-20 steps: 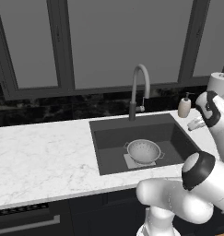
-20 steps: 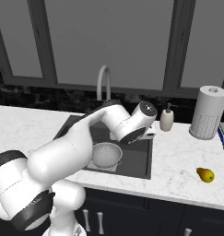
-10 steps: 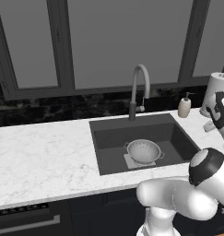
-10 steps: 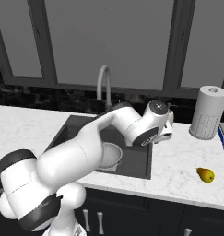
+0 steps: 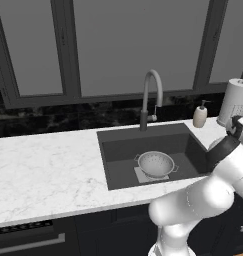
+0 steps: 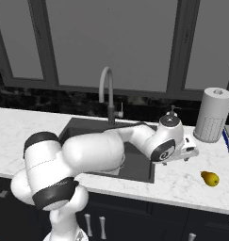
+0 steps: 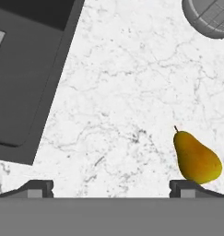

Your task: Put the colander in the sink, put the pear in the colander, and turn on the sink faucet and pour water over the colander.

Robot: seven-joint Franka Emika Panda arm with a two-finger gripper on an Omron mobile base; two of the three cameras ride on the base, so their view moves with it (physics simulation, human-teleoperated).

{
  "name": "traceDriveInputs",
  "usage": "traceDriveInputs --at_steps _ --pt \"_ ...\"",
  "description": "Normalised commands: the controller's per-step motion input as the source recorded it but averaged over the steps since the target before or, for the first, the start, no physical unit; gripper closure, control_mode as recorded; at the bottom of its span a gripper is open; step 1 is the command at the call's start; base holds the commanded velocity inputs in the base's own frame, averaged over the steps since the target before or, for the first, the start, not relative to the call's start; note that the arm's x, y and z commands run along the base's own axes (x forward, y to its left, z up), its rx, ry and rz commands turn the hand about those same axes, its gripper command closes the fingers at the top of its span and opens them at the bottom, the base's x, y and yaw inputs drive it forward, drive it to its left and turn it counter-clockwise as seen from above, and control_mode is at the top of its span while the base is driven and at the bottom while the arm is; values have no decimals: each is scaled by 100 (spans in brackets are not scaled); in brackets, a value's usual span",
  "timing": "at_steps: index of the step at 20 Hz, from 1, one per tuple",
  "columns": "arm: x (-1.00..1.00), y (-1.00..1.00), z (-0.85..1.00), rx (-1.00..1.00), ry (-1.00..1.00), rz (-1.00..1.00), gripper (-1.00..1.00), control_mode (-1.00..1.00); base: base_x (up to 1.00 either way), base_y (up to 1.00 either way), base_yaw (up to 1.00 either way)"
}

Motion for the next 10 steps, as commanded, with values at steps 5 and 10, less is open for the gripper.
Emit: traceDriveInputs --at_steps 5,10 --pt "0 -89 -27 -4 5 -6 -100 -100 0 0 0" --pt "-3 -65 -1 7 0 1 -100 -100 0 0 0"
